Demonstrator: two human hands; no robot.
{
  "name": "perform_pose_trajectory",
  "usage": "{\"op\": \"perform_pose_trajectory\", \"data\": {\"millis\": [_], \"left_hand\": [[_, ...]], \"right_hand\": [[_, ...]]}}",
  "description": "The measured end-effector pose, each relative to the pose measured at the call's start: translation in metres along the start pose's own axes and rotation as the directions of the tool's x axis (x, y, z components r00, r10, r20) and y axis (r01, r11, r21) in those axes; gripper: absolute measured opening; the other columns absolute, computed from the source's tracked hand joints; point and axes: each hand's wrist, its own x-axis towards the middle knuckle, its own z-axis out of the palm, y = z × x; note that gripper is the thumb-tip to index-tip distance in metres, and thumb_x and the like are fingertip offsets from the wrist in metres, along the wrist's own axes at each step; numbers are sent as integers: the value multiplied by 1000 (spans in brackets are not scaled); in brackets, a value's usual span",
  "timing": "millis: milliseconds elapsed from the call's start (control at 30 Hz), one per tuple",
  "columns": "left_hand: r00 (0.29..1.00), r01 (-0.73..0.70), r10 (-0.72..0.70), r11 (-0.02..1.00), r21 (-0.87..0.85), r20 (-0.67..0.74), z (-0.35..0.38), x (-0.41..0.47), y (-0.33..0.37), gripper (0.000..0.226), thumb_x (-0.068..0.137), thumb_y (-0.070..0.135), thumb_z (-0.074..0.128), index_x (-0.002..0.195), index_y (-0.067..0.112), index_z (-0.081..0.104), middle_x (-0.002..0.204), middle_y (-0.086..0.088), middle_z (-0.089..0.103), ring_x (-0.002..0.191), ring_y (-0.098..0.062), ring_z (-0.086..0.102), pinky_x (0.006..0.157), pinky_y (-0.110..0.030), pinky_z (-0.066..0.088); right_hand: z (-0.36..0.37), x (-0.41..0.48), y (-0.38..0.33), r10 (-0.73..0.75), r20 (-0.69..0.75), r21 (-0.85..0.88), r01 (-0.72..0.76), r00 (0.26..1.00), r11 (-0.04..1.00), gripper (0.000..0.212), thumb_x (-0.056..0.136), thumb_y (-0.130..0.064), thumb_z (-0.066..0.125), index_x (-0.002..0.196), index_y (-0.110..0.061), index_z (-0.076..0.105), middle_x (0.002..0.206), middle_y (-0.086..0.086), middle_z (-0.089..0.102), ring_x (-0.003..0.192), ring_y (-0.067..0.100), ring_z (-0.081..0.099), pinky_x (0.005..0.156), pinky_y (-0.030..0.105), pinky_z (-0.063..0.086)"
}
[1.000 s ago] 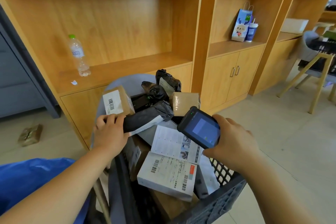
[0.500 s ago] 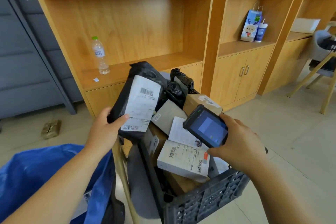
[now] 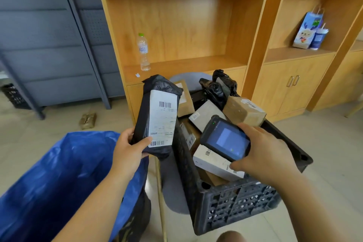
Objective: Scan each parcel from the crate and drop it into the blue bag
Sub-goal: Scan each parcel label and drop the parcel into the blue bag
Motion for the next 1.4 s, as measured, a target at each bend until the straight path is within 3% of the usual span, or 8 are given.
{"op": "perform_pose_trajectory", "data": {"millis": [200,533,700,900,1033,1100,1167,1400], "left_hand": [[1000,-24,24,999,29,-4,-16,-10,-1,38,82,3,71,97,34,56,102,5,67,92,-16,69,60,-24,58],[999,20,-21,999,-28,-35,-41,-21,-5,32,83,6,70,108,23,58,106,-2,68,92,-18,69,61,-27,59],[977,80,-98,992,-98,-189,-74,-26,-21,26,82,15,73,99,24,57,99,-3,67,81,-15,71,57,-30,59],[906,190,-168,982,19,-388,-139,-35,-61,34,74,30,80,99,26,57,109,-7,60,92,-22,67,74,-48,59],[859,186,-124,980,77,-496,-170,-42,-76,38,81,32,75,111,21,54,122,-8,56,91,-17,66,71,-37,58],[871,208,-79,953,219,-485,-182,-44,-81,47,84,35,71,125,21,51,136,-6,44,107,-21,59,92,-41,51],[892,247,-42,879,408,-450,-189,-47,-83,54,85,37,69,133,21,50,141,-4,35,116,-22,50,103,-43,42],[963,233,-153,889,394,-223,-177,-22,-76,3,88,26,68,90,27,66,99,6,67,94,-18,64,86,-46,53]], "right_hand": [[-1,-7,-13,-36,16,-49,37,999,998,87,52,-51,73,128,-33,34,106,-6,55,92,21,53,70,34,39],[0,-17,-28,-38,36,-48,40,999,998,93,55,-52,72,135,-29,33,111,-4,53,95,21,52,75,37,45],[14,-12,-45,-84,80,-52,88,993,995,92,55,-54,71,133,-29,31,110,-3,53,94,22,52,71,35,46],[37,-7,-74,-162,120,-19,165,979,986,93,56,-55,75,134,-30,29,113,-5,53,95,21,53,68,33,40],[51,-7,-90,-196,141,22,194,971,981,91,55,-53,77,130,-31,31,111,-6,53,90,18,51,64,31,38],[56,-9,-96,-189,155,23,188,970,982,91,54,-53,77,129,-31,31,109,-6,53,91,18,51,66,33,39],[60,-11,-101,-185,168,24,184,968,983,91,54,-53,78,129,-31,31,111,-6,53,94,19,53,70,34,41],[60,8,-100,-125,148,-4,127,981,992,88,54,-53,78,127,-31,34,110,-6,54,88,16,49,66,31,37]]}}
